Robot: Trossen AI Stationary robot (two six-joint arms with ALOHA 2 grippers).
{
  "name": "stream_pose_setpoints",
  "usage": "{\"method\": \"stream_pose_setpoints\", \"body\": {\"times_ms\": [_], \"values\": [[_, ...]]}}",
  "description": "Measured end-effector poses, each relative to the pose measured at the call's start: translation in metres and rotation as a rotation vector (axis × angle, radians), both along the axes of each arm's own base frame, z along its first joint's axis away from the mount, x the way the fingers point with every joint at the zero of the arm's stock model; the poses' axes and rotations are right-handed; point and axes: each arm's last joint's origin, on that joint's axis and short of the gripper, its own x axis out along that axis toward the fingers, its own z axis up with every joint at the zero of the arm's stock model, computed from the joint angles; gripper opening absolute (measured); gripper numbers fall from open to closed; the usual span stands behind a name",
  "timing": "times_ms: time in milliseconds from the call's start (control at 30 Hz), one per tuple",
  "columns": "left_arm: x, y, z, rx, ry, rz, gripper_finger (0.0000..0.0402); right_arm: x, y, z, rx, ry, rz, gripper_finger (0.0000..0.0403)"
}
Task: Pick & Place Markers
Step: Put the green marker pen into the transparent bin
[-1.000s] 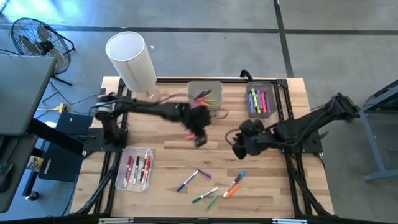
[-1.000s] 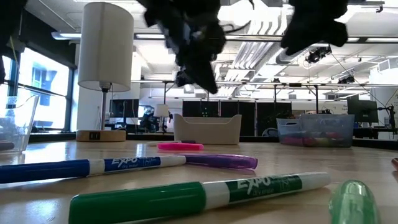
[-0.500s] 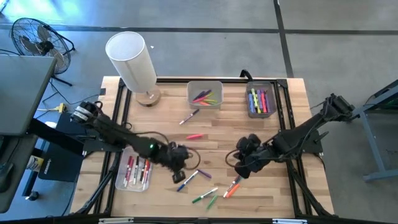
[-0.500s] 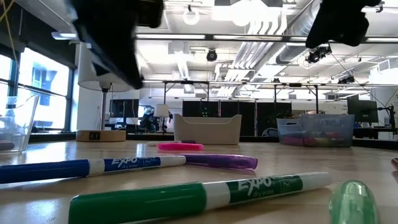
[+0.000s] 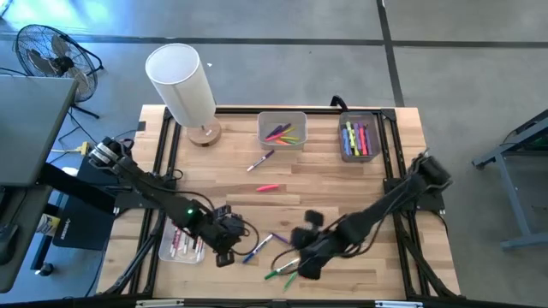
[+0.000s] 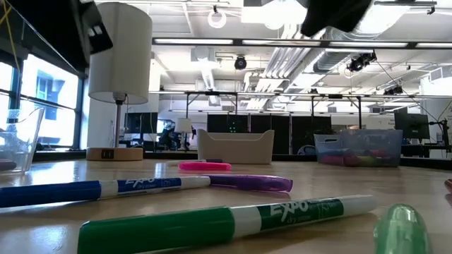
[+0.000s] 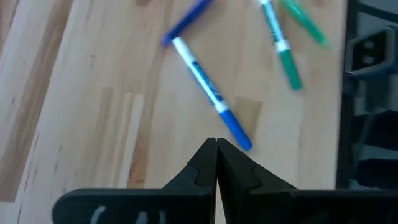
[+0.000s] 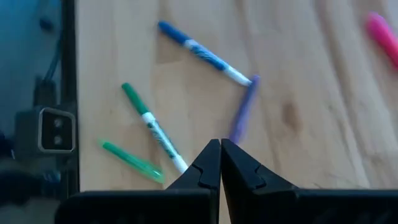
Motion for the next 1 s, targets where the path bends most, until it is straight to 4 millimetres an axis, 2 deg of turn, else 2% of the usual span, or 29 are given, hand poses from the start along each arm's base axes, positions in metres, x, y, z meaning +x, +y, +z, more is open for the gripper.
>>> {"method": "stream_pose_setpoints", "body": {"times_ms": [100,233,433,633,733,1000], "values": [[-0.006,-0.004,0.007,-0.006,-0.025,-0.035,0.0000,0.020,0.015,-0.006,-0.059,0.054,0.100,0.0000],[-0.012,-0.009,0.011,-0.009,-0.036,-0.068,0.0000,0.042,0.029,-0.020,-0.094,0.106,0.126,0.0006],[-0.017,-0.016,0.011,-0.025,-0.032,-0.097,0.0000,0.062,0.045,-0.045,-0.092,0.162,0.277,0.0050],[-0.023,-0.024,0.011,-0.033,-0.030,-0.124,0.0000,0.067,0.053,-0.072,-0.079,0.201,0.343,0.0105],[-0.023,-0.024,0.011,-0.035,-0.028,-0.123,0.0000,0.067,0.056,-0.077,-0.067,0.188,0.377,0.0121],[-0.023,-0.024,0.011,-0.038,-0.025,-0.116,0.0000,0.060,0.051,-0.097,-0.114,0.222,0.370,0.0110]]}}
